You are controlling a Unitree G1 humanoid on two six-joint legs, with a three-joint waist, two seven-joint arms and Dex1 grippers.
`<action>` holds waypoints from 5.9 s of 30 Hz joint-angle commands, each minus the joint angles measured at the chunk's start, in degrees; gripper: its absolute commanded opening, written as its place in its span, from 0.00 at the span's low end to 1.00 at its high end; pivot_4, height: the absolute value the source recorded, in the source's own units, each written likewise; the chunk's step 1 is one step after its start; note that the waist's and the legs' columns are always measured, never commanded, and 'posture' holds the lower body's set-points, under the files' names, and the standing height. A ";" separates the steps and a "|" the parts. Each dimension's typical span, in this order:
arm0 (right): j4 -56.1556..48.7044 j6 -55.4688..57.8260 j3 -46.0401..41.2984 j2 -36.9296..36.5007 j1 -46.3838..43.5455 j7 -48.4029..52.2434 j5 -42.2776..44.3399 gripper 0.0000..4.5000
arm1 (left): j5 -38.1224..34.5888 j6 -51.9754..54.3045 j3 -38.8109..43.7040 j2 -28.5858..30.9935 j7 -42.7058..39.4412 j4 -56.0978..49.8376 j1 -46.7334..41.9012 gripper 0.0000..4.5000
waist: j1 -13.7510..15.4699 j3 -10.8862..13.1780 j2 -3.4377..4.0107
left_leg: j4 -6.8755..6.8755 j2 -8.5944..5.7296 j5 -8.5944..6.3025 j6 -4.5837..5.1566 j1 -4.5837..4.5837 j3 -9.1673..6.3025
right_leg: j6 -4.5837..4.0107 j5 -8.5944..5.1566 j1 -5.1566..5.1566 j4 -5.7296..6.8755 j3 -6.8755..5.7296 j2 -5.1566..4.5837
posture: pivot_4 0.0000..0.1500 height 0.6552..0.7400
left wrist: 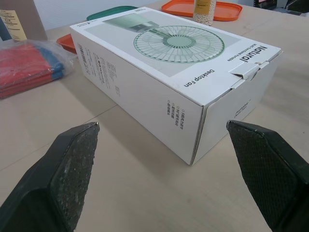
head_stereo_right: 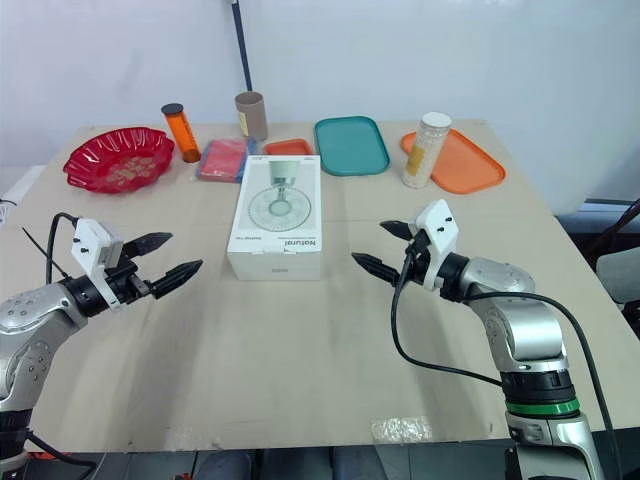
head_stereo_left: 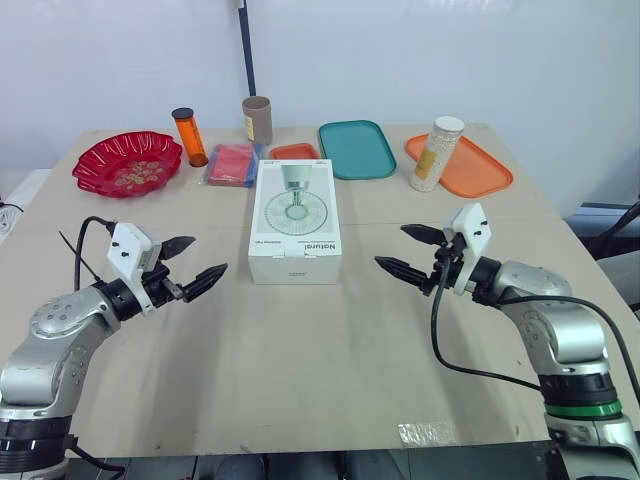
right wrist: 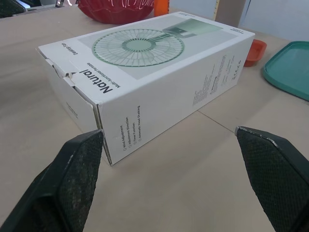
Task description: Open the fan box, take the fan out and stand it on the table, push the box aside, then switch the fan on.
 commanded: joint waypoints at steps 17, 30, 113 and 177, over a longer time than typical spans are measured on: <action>-1.43 -2.62 1.29 -0.42 -1.59 1.92 -0.58 0.99 | 3.69 -4.12 -1.15 0.82 -2.19 2.60 -1.21 1.00 | 0.00 0.00 0.00 | 0.00 0.00 0.00 0.00 0.00 0.00 | 0.00 0.00 0.00 0.00 0.00 0.00 | 1.00 1.00; -1.98 -2.39 1.59 0.84 -3.39 1.44 -0.15 1.00 | 1.09 -4.66 0.24 -0.08 -3.08 4.54 -5.53 0.68 | 0.01 0.00 0.00 | 0.00 0.00 0.00 0.00 0.00 0.00 | 0.00 0.00 0.00 0.00 -0.01 0.00 | 1.00 1.00; 8.86 0.07 20.65 13.09 -21.25 1.19 -17.47 1.00 | 18.28 -21.30 -16.53 -13.24 -10.29 34.92 -26.16 0.02 | -0.08 -0.08 0.05 | 0.09 -0.07 0.01 -0.01 -0.04 -0.06 | 0.02 0.02 -0.08 0.11 -0.05 -0.04 | 1.00 1.00; -0.05 11.16 13.89 9.65 -14.88 1.95 -8.14 1.00 | 18.71 -20.75 -16.95 -12.19 -10.67 33.22 -24.55 0.02 | -0.10 -0.16 0.16 | 0.06 -0.07 0.02 0.02 0.01 -0.06 | 0.01 0.04 -0.03 0.11 -0.06 -0.04 | 1.00 1.00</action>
